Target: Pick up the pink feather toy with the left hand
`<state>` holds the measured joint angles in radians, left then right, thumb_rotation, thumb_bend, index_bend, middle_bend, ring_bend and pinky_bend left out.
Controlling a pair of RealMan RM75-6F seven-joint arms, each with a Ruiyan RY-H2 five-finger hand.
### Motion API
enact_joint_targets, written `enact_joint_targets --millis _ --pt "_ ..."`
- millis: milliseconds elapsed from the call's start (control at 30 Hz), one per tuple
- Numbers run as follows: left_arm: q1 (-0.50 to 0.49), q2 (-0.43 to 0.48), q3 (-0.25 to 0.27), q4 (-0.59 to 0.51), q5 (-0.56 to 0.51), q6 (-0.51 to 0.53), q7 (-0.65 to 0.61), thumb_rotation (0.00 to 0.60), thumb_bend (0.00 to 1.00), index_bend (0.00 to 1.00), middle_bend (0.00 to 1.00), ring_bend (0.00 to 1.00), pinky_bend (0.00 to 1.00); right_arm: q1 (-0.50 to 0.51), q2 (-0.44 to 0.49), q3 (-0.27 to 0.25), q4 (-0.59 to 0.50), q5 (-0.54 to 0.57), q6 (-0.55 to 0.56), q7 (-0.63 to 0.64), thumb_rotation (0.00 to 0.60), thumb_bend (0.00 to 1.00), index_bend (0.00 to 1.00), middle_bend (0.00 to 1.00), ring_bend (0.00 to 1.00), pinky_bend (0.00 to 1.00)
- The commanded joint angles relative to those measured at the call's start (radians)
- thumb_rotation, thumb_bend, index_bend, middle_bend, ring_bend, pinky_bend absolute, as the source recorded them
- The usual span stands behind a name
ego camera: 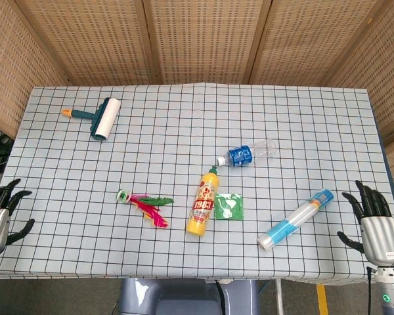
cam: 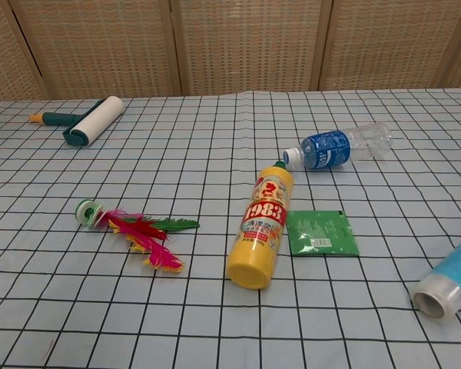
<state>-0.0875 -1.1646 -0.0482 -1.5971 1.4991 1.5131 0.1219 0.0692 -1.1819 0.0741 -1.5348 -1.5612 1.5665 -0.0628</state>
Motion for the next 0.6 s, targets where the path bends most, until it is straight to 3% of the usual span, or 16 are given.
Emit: enact_joint_targets --millis 33,600 --pt "-0.002 0.005 0.002 -0.01 -0.008 -0.009 0.013 0.6 0.19 0.0 0.0 0.0 0.0 0.0 0.001 -0.001 -0.003 0.002 -0.002 -0.004 0.6 0.12 0.05 0.0 0.0 0.05" --pt "-0.004 -0.005 -0.006 -0.005 -0.011 -0.005 -0.007 0.6 0.21 0.04 0.0 0.0 0.0 0.003 0.004 0.001 -0.015 0.017 -0.02 -0.012 0.6 0.12 0.1 0.0 0.0 0.05"
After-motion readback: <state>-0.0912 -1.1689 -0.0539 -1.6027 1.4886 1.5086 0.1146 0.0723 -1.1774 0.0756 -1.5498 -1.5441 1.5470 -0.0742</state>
